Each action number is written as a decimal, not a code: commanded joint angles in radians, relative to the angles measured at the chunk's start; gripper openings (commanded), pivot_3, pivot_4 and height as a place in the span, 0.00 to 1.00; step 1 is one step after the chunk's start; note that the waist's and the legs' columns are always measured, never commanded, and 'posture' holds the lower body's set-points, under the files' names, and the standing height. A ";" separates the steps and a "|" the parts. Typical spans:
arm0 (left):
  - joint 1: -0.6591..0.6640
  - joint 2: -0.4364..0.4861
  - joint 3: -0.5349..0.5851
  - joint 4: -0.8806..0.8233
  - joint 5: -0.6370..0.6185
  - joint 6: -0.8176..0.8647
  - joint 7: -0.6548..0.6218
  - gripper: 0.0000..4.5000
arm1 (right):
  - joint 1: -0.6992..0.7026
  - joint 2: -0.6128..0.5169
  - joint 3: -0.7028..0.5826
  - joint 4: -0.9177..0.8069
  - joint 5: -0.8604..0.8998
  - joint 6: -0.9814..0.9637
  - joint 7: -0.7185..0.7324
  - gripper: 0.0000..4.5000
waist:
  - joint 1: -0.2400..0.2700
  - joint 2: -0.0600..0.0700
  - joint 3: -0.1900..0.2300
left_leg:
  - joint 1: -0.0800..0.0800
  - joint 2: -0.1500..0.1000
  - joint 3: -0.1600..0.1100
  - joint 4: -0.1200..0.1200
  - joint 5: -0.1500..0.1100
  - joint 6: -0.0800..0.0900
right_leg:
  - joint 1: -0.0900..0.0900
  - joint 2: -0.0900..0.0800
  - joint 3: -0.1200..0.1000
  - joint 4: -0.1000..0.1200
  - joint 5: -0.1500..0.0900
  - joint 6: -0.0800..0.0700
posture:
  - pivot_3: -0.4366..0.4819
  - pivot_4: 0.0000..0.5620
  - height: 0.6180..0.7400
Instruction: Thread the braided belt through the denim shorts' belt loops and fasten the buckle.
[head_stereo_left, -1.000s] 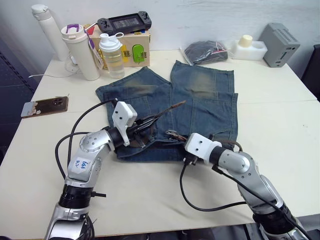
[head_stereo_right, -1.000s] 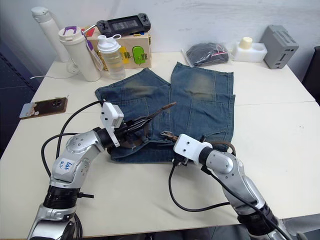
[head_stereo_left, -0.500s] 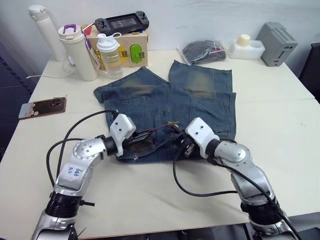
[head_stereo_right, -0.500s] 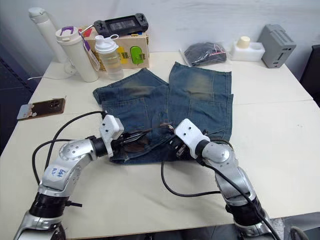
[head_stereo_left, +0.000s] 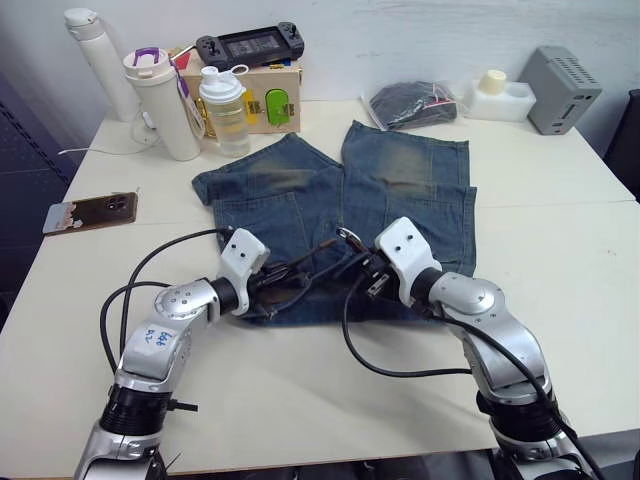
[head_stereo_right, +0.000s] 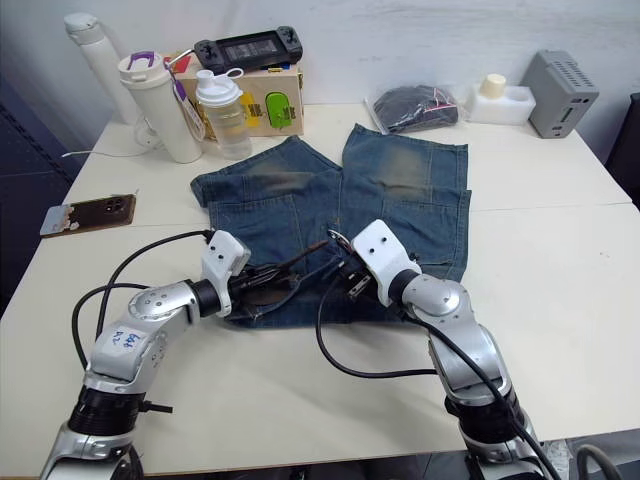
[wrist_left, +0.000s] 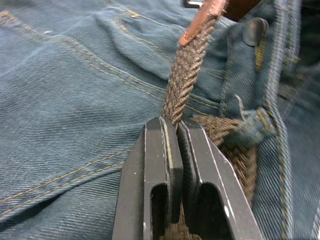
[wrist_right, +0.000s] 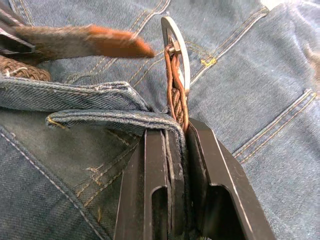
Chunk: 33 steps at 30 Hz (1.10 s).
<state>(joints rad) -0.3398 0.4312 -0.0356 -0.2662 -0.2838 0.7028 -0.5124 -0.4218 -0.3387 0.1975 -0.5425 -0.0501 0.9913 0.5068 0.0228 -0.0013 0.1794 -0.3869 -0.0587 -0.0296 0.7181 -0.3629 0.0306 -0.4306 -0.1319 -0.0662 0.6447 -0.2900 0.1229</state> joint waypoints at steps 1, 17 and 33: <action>-0.003 -0.014 0.004 -0.040 -0.017 0.034 0.017 0.00 | -0.019 -0.007 -0.015 -0.055 0.013 0.002 -0.023 0.00 | -0.001 0.000 0.000 | 0.000 0.000 0.000 0.000 0.000 0.000 | 0.000 0.000 0.000 0.000 0.000 0.000 | 0.48 0.27 0.52; -0.073 -0.085 -0.047 -0.013 -0.003 0.061 0.052 0.00 | -0.044 -0.035 0.049 -0.089 0.037 0.020 -0.028 0.00 | -0.002 0.000 0.000 | 0.000 0.000 0.000 -0.001 0.000 0.000 | 0.000 0.000 0.000 0.000 0.000 0.000 | 0.48 0.27 0.52; -0.157 -0.149 -0.138 0.072 0.038 -0.047 0.026 0.00 | -0.050 -0.226 0.239 -0.086 0.015 -0.058 0.076 0.00 | -0.002 0.000 0.000 | 0.000 0.000 0.001 -0.001 0.000 0.000 | 0.000 0.000 -0.002 -0.001 0.000 0.000 | 0.48 0.27 0.52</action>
<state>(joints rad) -0.4694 0.2890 -0.1707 -0.1822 -0.2496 0.6893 -0.4797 -0.4645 -0.5691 0.4168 -0.5879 -0.0430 0.9626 0.5575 0.0204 -0.0014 0.1794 -0.3869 -0.0582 -0.0287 0.7173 -0.3628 0.0304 -0.4309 -0.1319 -0.0680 0.6431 -0.2900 0.1230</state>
